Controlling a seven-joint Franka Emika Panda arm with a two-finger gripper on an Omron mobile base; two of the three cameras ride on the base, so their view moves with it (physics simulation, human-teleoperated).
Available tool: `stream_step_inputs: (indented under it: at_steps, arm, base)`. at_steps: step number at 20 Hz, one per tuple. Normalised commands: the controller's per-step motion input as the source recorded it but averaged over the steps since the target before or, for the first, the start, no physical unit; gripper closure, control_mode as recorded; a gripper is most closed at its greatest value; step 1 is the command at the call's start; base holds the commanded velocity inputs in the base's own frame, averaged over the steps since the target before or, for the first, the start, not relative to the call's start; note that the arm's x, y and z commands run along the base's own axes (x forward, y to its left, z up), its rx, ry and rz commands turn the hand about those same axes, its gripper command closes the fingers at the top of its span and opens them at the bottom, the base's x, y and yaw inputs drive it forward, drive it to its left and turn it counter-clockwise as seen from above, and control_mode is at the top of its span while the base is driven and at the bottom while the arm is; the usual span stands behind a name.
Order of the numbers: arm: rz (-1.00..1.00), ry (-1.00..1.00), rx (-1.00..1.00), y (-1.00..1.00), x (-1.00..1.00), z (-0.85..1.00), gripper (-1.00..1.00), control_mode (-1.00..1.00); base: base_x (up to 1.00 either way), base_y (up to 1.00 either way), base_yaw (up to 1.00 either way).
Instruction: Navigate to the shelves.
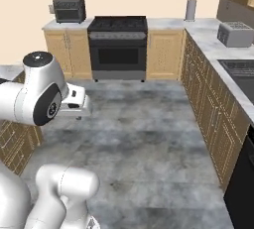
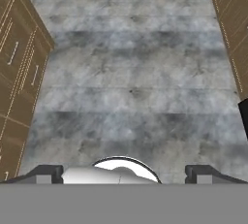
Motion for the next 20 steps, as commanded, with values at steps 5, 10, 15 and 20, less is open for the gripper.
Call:
stream_step_inputs:
  at_steps: [5,10,15,20]
  arm:
    - [0.0,0.0,0.0,0.0,0.0,0.0,-1.0,1.0]
    - [0.0,0.0,0.0,0.0,0.0,0.0,-1.0,1.0]
    - [0.0,0.0,0.0,0.0,0.0,0.0,-1.0,1.0]
    - [0.0,0.0,0.0,0.0,0.0,0.0,-1.0,1.0]
  base:
    - [1.0,0.0,-0.16]
    - [1.0,0.0,-0.39]
    - [0.77,0.03,-0.68]
    - [0.29,0.19,-0.88]
